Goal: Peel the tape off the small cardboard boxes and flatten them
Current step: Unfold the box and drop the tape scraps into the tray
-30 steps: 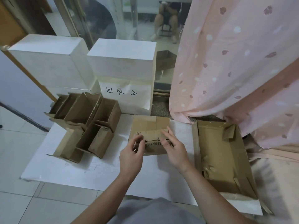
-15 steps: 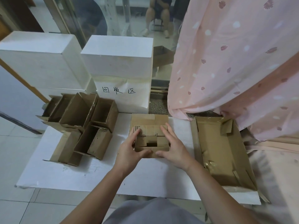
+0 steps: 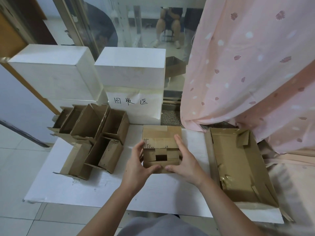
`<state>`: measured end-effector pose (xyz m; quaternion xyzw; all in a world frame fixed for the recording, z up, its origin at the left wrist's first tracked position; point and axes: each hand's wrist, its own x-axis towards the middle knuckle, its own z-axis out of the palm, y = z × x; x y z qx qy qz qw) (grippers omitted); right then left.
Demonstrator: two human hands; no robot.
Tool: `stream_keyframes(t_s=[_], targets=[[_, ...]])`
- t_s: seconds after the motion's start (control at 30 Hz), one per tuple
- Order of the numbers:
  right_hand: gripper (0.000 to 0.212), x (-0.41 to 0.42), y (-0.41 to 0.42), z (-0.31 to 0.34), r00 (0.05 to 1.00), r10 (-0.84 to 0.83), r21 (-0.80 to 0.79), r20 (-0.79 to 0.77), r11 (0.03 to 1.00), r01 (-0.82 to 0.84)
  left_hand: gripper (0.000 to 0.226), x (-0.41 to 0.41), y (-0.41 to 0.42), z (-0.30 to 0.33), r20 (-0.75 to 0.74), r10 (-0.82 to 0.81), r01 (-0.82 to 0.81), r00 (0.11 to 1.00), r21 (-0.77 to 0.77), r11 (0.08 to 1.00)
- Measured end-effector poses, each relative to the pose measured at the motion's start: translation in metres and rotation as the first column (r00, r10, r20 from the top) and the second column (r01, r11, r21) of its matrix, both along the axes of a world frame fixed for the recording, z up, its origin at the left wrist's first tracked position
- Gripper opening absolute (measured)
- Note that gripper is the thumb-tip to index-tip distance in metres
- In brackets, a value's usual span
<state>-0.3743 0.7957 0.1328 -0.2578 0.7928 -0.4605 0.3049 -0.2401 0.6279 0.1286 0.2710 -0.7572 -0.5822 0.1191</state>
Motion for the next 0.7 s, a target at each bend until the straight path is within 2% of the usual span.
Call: stream_keyframes(t_s=[0.27,0.4,0.7], targets=[[0.136,0.006,-0.001,-0.012,0.992,-0.080,-0.027,0.099,0.996,0.083,0.102,0.008,0.000,-0.001,0.002,0.025,-0.025,1.000,0.000,1.000],[0.132,0.008,0.001,-0.015,0.982,-0.109,-0.075,0.152,0.990,0.121,0.108,0.008,-0.001,-0.002,0.002,0.026,-0.026,1.000,-0.019,0.999],[0.125,0.013,0.003,-0.013,0.998,-0.011,-0.025,0.067,1.000,0.012,0.114,0.016,0.000,-0.001,-0.002,-0.039,0.038,0.999,-0.115,0.993]])
